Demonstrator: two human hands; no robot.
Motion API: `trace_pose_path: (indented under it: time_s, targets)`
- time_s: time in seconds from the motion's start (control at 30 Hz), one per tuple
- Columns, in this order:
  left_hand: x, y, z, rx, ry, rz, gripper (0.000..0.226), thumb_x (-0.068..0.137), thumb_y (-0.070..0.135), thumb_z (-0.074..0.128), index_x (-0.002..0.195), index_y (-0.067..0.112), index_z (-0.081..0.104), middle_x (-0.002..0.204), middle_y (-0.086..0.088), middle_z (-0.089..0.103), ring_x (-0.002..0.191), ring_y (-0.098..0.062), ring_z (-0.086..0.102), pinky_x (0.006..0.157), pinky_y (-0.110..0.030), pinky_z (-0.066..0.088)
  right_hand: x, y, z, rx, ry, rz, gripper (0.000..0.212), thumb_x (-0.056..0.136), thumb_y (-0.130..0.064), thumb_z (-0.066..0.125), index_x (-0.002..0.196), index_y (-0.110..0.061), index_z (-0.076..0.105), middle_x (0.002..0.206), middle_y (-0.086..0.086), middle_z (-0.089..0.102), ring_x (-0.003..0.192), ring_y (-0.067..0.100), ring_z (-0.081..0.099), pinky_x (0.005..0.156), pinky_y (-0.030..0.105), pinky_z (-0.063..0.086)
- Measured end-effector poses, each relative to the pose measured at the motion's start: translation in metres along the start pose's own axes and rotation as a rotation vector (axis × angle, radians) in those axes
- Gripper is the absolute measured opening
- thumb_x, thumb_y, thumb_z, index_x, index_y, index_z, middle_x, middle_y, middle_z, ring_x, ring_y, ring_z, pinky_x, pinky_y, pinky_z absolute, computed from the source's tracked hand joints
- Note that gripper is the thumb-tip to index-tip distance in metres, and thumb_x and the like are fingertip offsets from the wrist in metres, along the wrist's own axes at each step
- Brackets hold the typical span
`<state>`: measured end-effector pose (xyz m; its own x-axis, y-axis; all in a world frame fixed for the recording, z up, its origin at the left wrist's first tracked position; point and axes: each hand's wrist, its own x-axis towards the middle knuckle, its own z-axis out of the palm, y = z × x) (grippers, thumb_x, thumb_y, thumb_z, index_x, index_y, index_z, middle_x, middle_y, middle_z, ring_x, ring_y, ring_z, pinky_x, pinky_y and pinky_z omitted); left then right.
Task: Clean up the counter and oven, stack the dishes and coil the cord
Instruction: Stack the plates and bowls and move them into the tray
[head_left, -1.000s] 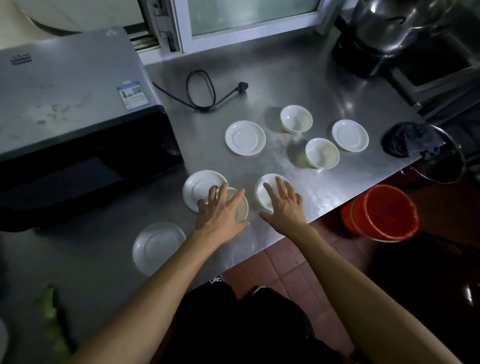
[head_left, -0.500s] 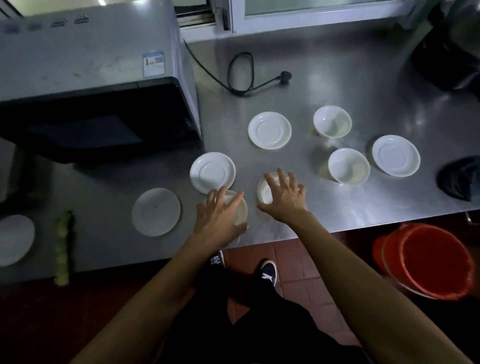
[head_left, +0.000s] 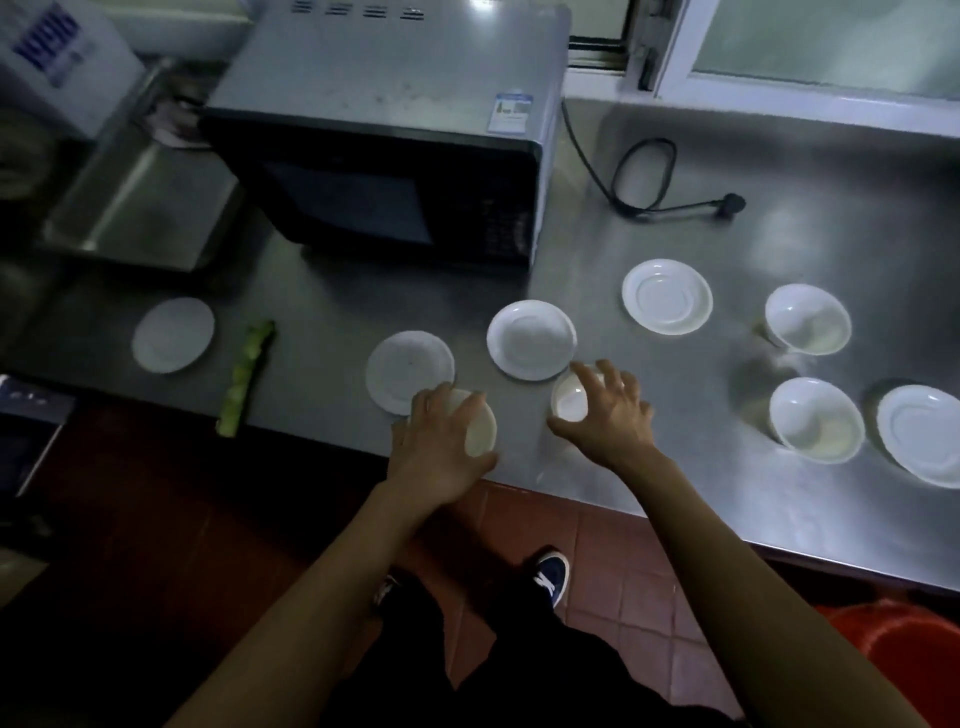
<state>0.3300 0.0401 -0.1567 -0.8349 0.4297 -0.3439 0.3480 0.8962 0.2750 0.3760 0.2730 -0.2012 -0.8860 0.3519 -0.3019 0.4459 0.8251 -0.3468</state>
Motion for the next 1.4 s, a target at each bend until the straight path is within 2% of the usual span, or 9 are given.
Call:
trace_pose_path:
  time_s: [0.1, 0.27, 0.47, 0.6, 0.7, 0.8, 1.03, 1.2, 1.4]
  targets:
    - [-0.013, -0.041, -0.008, 0.010, 0.015, -0.058, 0.085, 0.079, 0.062, 0.062, 0.150, 0.040, 0.021, 0.157, -0.002, 0.012, 0.144, -0.029, 0.011, 0.109, -0.057, 0.028, 0.001, -0.052, 0.008, -0.045, 0.007, -0.126, 0.092, 0.073, -0.061, 0.073, 0.150, -0.036, 0.029, 0.157, 0.000, 0.025, 0.141, 0.031, 0.025, 0.102, 0.055, 0.036]
    - [-0.040, -0.118, -0.022, -0.099, 0.105, -0.137, 0.086, 0.077, 0.064, 0.064, 0.149, 0.040, 0.025, 0.155, -0.001, 0.019, 0.142, -0.028, 0.016, 0.106, -0.056, 0.033, -0.009, -0.147, 0.035, -0.073, 0.014, -0.329, 0.092, 0.071, -0.060, 0.075, 0.149, -0.033, 0.033, 0.153, 0.001, 0.032, 0.137, 0.033, 0.031, 0.100, 0.057, 0.038]
    - [-0.079, -0.222, -0.038, -0.201, 0.222, -0.202, 0.084, 0.076, 0.068, 0.063, 0.147, 0.042, 0.029, 0.152, 0.001, 0.022, 0.140, -0.026, 0.018, 0.105, -0.052, 0.033, -0.031, -0.247, 0.069, -0.110, -0.008, -0.421, 0.091, 0.069, -0.055, 0.077, 0.148, -0.036, 0.039, 0.155, 0.003, 0.032, 0.140, 0.032, 0.027, 0.101, 0.057, 0.036]
    - [-0.093, -0.290, -0.054, -0.150, 0.246, -0.233, 0.079, 0.075, 0.068, 0.060, 0.144, 0.042, 0.029, 0.147, 0.000, 0.023, 0.136, -0.028, 0.021, 0.103, -0.053, 0.034, -0.040, -0.315, 0.086, -0.136, 0.003, -0.485, 0.088, 0.069, -0.055, 0.076, 0.147, -0.037, 0.041, 0.154, 0.002, 0.034, 0.140, 0.032, 0.027, 0.099, 0.058, 0.038]
    - [-0.105, -0.333, -0.073, -0.114, 0.273, -0.262, 0.077, 0.075, 0.066, 0.061, 0.140, 0.043, 0.028, 0.148, -0.001, 0.023, 0.136, -0.029, 0.021, 0.101, -0.054, 0.034, -0.047, -0.367, 0.098, -0.142, 0.000, -0.551, 0.087, 0.071, -0.058, 0.074, 0.148, -0.038, 0.038, 0.156, 0.001, 0.031, 0.141, 0.030, 0.025, 0.102, 0.057, 0.035]
    - [-0.125, -0.370, -0.087, -0.095, 0.294, -0.331, 0.082, 0.076, 0.066, 0.063, 0.145, 0.041, 0.026, 0.153, -0.002, 0.020, 0.138, -0.028, 0.020, 0.103, -0.054, 0.033, -0.054, -0.413, 0.108, -0.142, -0.041, -0.613, 0.088, 0.072, -0.059, 0.072, 0.149, -0.040, 0.033, 0.159, 0.001, 0.026, 0.144, 0.030, 0.019, 0.108, 0.059, 0.029]
    - [-0.164, -0.442, -0.096, -0.112, 0.297, -0.493, 0.084, 0.078, 0.068, 0.060, 0.149, 0.043, 0.022, 0.154, 0.002, 0.018, 0.138, -0.025, 0.018, 0.103, -0.053, 0.033, -0.062, -0.488, 0.128, -0.169, -0.100, -0.760, 0.090, 0.074, -0.059, 0.071, 0.151, -0.039, 0.029, 0.161, 0.001, 0.021, 0.145, 0.030, 0.015, 0.109, 0.056, 0.028]
    - [-0.174, -0.479, -0.108, -0.145, 0.317, -0.556, 0.082, 0.078, 0.066, 0.059, 0.149, 0.044, 0.025, 0.154, 0.003, 0.018, 0.140, -0.024, 0.017, 0.106, -0.051, 0.032, -0.048, -0.529, 0.145, -0.184, -0.120, -0.803, 0.092, 0.066, -0.070, 0.056, 0.149, -0.040, 0.032, 0.159, 0.002, 0.027, 0.142, 0.033, 0.024, 0.108, 0.053, 0.033]
    - [-0.157, -0.526, -0.126, -0.137, 0.299, -0.622, 0.080, 0.078, 0.066, 0.059, 0.147, 0.045, 0.025, 0.152, 0.004, 0.020, 0.138, -0.023, 0.018, 0.105, -0.051, 0.034, -0.013, -0.580, 0.168, -0.137, -0.158, -0.841, 0.087, 0.073, -0.061, 0.070, 0.149, -0.042, 0.031, 0.158, 0.000, 0.024, 0.142, 0.032, 0.021, 0.105, 0.055, 0.033]
